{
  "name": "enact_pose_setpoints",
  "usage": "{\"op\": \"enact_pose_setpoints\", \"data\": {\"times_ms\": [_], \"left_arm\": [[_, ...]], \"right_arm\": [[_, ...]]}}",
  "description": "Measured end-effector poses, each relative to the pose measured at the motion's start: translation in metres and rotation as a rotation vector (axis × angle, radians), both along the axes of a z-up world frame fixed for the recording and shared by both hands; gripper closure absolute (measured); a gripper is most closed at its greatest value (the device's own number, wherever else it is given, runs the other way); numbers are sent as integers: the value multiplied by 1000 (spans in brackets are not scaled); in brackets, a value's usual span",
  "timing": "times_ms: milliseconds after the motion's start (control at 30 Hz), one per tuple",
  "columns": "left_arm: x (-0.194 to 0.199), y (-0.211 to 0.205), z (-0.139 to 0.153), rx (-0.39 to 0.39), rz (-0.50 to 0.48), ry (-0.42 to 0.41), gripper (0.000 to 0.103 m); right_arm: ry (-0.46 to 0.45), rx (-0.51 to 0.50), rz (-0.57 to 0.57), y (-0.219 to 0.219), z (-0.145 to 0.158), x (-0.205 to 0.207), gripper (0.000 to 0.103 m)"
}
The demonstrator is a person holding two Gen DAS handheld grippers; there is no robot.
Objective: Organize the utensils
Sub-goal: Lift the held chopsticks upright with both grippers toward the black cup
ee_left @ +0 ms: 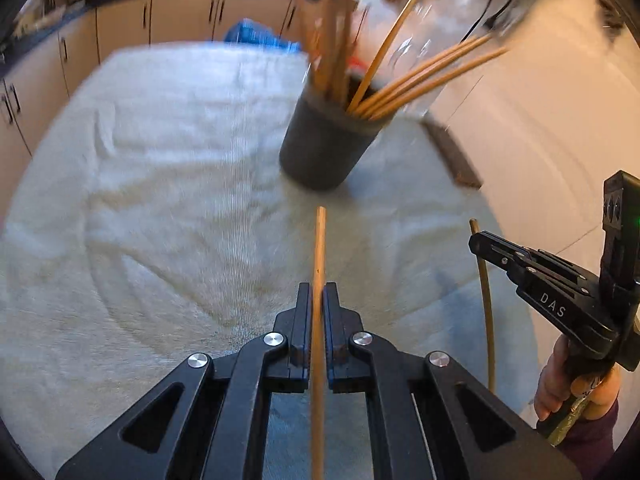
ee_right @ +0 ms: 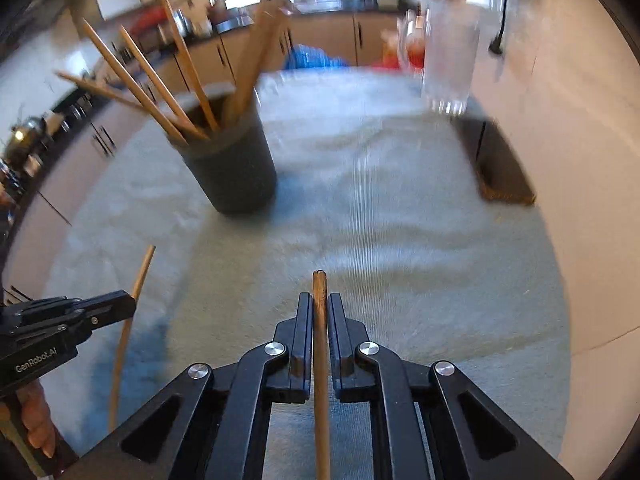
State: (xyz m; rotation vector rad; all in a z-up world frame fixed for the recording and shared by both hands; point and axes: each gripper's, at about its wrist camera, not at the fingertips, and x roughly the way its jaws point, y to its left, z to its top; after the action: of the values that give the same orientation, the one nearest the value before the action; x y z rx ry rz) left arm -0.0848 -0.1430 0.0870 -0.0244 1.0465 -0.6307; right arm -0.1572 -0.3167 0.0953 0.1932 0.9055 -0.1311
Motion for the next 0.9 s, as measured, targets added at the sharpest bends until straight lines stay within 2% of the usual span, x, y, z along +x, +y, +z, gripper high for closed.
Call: {"op": "enact_pose_setpoints", "data": {"times_ms": [200,300,467,633,733,833,900], "left_arm": [[-43,9,55,-34,8,-237,98],[-62,16,70,-60,28,-315,98],[-87,33,79,-104,48,-342,98],[-114,45,87,-106,58,-398,98],[-119,43,83,-52,37,-413,98],[-100,25,60,29,5,-329,95],[-82,17,41,62,-14,-267,78]], "right_arm": [[-210,-16,-30,8,52,-43,95],[-322,-18,-58,7,71,-64,95],[-396,-40,-103,12,78,-95,95],[-440,-76,-119,17,83,-122,95],[-444,-100,-112,17,88,-134,95],[-424,-97,-105,16,90,-134,95],[-410,-79,-112,9,90,-128,95]]}}
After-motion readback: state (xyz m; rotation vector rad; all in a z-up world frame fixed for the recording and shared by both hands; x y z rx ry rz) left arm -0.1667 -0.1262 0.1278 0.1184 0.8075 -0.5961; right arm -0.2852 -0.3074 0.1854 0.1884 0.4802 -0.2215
